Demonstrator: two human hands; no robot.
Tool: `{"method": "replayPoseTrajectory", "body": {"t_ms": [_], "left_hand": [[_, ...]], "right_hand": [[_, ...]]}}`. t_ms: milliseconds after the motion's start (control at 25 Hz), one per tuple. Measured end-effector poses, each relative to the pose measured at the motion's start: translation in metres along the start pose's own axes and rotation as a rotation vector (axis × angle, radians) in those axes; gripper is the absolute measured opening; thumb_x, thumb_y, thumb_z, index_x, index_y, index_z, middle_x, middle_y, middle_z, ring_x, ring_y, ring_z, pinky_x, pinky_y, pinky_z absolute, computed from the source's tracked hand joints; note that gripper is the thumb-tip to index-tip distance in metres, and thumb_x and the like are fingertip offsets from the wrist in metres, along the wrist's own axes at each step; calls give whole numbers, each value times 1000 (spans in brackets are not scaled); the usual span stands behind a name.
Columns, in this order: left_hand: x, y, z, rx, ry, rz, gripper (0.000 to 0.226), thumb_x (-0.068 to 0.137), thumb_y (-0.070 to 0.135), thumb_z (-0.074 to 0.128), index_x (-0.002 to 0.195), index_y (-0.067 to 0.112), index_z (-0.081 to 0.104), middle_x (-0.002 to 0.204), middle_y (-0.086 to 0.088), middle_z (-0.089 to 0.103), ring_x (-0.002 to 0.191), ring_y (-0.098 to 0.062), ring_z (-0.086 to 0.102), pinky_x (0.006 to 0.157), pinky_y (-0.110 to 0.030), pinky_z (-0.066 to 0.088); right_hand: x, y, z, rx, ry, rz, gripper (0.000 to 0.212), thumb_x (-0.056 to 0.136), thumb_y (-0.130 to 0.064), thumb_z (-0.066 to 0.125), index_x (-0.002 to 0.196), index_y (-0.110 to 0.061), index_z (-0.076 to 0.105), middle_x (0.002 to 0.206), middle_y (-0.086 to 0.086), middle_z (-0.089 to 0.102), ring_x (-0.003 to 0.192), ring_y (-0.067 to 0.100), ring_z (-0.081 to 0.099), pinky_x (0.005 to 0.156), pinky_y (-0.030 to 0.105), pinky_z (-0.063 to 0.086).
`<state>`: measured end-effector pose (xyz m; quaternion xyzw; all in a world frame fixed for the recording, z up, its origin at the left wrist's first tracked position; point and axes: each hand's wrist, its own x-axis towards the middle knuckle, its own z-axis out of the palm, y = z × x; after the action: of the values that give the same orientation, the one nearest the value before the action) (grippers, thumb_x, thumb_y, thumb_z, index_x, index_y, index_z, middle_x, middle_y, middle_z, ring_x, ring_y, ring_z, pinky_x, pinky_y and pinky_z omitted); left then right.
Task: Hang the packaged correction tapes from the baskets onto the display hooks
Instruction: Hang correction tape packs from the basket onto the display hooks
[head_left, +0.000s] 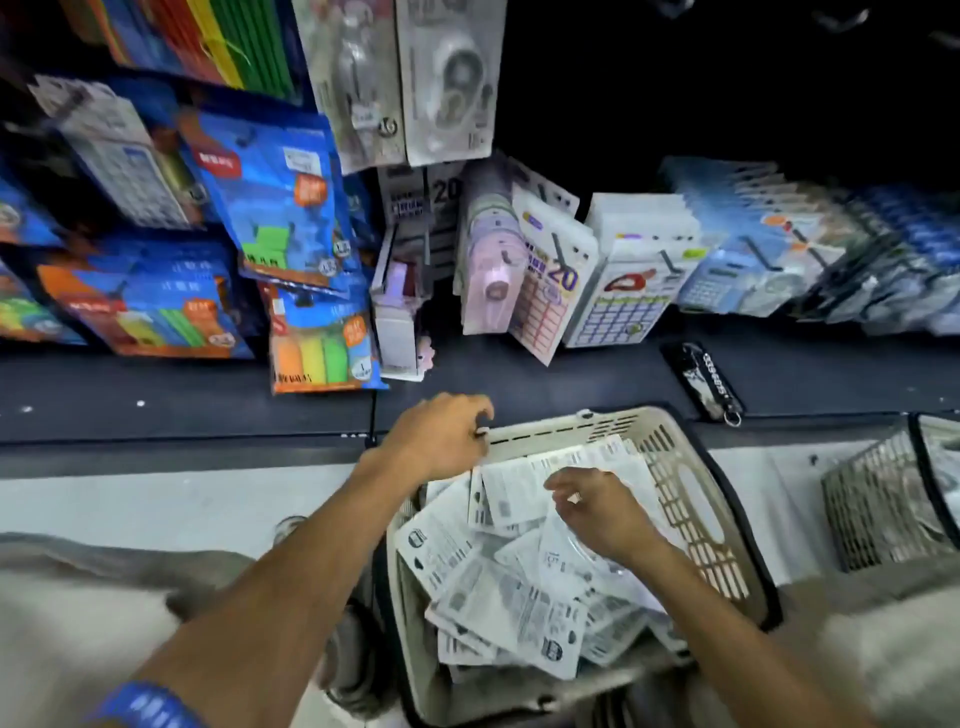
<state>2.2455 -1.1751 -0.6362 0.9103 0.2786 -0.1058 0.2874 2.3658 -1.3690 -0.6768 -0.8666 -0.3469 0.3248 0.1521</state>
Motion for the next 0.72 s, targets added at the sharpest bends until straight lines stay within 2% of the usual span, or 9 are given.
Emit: {"method": "replayPoseTrajectory", "body": {"t_ms": [80, 120, 160, 240, 360, 440, 520, 600, 720], "left_hand": [[-7, -14, 48, 101, -205, -55, 38, 93, 23, 60, 131, 27, 59, 127, -2, 65, 118, -25, 61, 84, -32, 52], [-8, -20, 66, 158, -274, -59, 41, 94, 23, 59, 134, 28, 57, 132, -1, 62, 120, -24, 59, 81, -31, 52], [-7, -24, 75, 206, -308, -54, 43, 94, 23, 59, 137, 29, 55, 135, -1, 60, 123, -25, 57, 85, -32, 51], [0, -25, 81, 224, -307, -46, 43, 95, 25, 58, 138, 31, 54, 137, -1, 60, 124, -25, 56, 96, -35, 49], [9, -13, 86, 190, -288, -25, 39, 94, 27, 59, 132, 33, 57, 131, 3, 63, 120, -24, 59, 100, -41, 49], [11, -3, 91, 150, -288, -2, 40, 92, 26, 61, 131, 34, 57, 127, 5, 65, 120, -22, 58, 95, -37, 49], [13, 5, 94, 124, -248, 28, 43, 91, 29, 64, 133, 33, 56, 129, 7, 65, 120, -20, 57, 80, -31, 43], [13, 9, 95, 140, -215, 33, 49, 90, 32, 66, 137, 33, 51, 135, 6, 62, 123, -21, 57, 76, -30, 37], [11, 6, 95, 167, -259, -10, 60, 91, 29, 66, 146, 32, 43, 140, 2, 58, 125, -23, 56, 83, -31, 43]], "right_hand": [[1, 22, 15, -206, -177, -43, 42, 93, -17, 62, 134, -23, 61, 131, 2, 66, 120, 25, 61, 99, 34, 49], [3, 31, 13, -282, -210, -43, 52, 91, -22, 65, 142, -26, 53, 140, 2, 59, 127, 26, 55, 103, 36, 46], [8, 40, 9, -360, -201, -28, 62, 89, -26, 67, 147, -28, 45, 147, 0, 53, 133, 27, 49, 108, 39, 42], [14, 62, 1, -456, -158, 67, 76, 85, -31, 73, 150, -25, 36, 147, 3, 50, 133, 27, 49, 107, 40, 43], [13, 86, -1, -387, -300, 215, 80, 75, -40, 87, 140, -16, 47, 133, 6, 62, 114, 24, 61, 90, 30, 47], [20, 85, -5, -274, -322, 204, 78, 66, -39, 93, 131, -17, 57, 129, 3, 63, 103, 19, 59, 84, 28, 45], [28, 77, -15, -137, -289, 188, 76, 62, -36, 95, 128, -22, 61, 131, -1, 59, 101, 15, 54, 80, 28, 43], [31, 74, -19, -113, -272, 176, 80, 66, -34, 93, 136, -23, 57, 137, -1, 57, 110, 19, 57, 85, 30, 45], [26, 75, -15, -244, -281, 205, 90, 73, -38, 89, 148, -19, 45, 143, 2, 56, 124, 25, 57, 97, 33, 45]]}}
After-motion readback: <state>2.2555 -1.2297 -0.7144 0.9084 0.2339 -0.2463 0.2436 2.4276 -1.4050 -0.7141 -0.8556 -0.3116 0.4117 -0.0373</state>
